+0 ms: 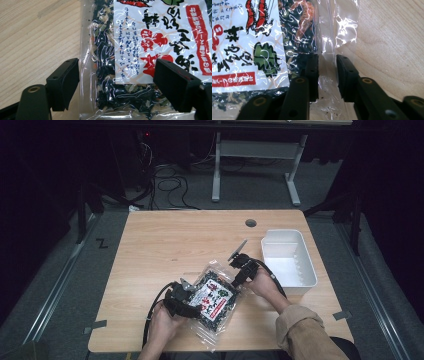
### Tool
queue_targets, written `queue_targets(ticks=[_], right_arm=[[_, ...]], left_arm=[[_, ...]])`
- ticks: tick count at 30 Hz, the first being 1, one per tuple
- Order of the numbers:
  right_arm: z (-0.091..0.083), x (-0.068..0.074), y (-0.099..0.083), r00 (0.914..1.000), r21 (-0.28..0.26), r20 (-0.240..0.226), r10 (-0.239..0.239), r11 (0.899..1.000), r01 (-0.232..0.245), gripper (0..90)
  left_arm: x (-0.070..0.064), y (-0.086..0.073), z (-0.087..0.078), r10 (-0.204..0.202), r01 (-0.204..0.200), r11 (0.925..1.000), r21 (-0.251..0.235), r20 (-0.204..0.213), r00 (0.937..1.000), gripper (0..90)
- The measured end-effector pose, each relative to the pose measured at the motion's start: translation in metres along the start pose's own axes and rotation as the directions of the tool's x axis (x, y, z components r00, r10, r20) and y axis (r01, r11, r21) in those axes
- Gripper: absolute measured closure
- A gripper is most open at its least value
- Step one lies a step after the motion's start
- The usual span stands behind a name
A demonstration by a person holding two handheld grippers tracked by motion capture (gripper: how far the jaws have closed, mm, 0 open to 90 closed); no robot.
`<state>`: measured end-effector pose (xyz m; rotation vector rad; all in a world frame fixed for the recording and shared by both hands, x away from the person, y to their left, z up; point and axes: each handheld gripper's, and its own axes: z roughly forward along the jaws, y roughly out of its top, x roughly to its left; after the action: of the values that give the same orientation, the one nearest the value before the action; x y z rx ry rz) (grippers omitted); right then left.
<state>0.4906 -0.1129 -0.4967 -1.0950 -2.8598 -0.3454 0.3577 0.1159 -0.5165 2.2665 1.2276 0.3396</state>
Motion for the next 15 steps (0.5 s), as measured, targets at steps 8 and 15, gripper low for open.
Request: queue_targets(ticks=[8, 15], right_arm=[[-0.004, 0.005, -0.004, 0.9978, -0.008, 0.016, -0.064, 0.998, 0.064, 86.5], [-0.011, 0.006, -0.007, 0.9967, -0.029, 0.007, -0.081, 0.996, 0.081, 88.2]], left_arm=[[0.002, -0.001, -0.001, -0.016, 0.016, 0.9998, -0.008, -0.018, 0.9997, 22.3], [0.009, -0.004, 0.0, -0.085, 0.085, 0.9963, -0.015, 0.026, 0.9961, 22.7]])
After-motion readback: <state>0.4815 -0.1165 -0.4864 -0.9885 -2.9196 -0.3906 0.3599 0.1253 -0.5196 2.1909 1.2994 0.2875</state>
